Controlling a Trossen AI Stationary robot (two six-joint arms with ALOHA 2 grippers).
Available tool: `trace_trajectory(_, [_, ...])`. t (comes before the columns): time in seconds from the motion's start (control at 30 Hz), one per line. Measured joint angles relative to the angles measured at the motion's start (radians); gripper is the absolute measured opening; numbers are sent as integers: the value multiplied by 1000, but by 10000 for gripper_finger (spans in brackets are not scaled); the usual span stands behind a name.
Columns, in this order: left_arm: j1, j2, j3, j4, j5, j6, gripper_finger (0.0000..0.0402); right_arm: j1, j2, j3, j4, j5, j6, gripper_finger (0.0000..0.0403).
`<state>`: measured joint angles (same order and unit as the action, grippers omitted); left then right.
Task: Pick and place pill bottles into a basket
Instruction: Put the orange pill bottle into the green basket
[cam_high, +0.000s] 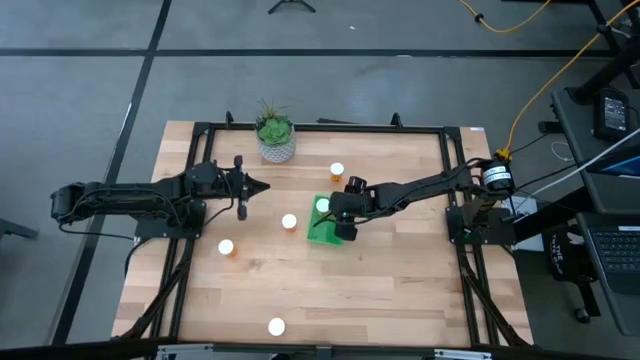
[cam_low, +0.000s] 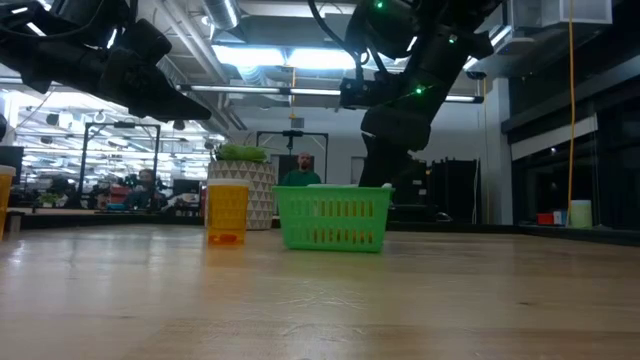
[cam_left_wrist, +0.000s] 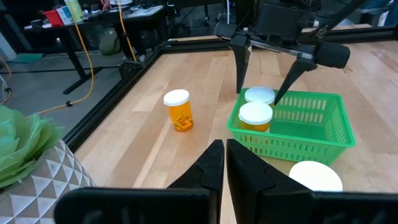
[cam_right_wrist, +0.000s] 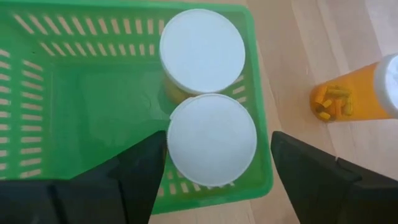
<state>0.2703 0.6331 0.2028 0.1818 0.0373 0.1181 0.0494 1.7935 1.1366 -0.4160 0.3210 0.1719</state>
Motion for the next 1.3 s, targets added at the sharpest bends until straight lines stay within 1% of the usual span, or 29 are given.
trace_trajectory(0.27, [0, 0, 0, 0, 0, 0, 16, 0, -12, 7, 1, 0, -2, 291])
trace_trajectory(0.37, [0, 0, 0, -1, -13, 0, 18, 0, -12, 35, -24, -1, -7, 291])
trace_trajectory(0.47, [0, 0, 0, -2, -34, 1, 24, 3, -17, 88, -53, -8, -60, 291])
trace_trajectory(0.63, [0, 0, 0, -6, -56, 52, 35, 15, -90, 177, -71, -7, -166, 291])
trace_trajectory(0.73, [0, 0, 0, -7, -57, 61, 42, 15, -166, 175, -68, -8, -184, 291])
trace_trajectory(0.8, [0, 0, 0, -7, -65, 67, 47, 15, -229, 132, -58, -5, -168, 291])
trace_trajectory(0.9, [0, -3, 0, -8, -81, 100, 53, 19, -324, 9, 49, 41, -141, 291])
trace_trajectory(0.97, [0, -4, 0, -12, -70, 113, 55, 29, -379, -97, 166, 62, -142, 291])
trace_trajectory(1.1, [-2, -8, 0, -12, -49, 112, 55, 42, -471, -305, 475, 61, -178, 291])
trace_trajectory(1.2, [-2, -12, 0, -19, 32, 76, 52, 47, -506, -435, 657, 60, -184, 291])
trace_trajectory(1.3, [-3, -19, 0, -27, 117, 21, 50, 47, -526, -527, 780, 62, -185, 291])
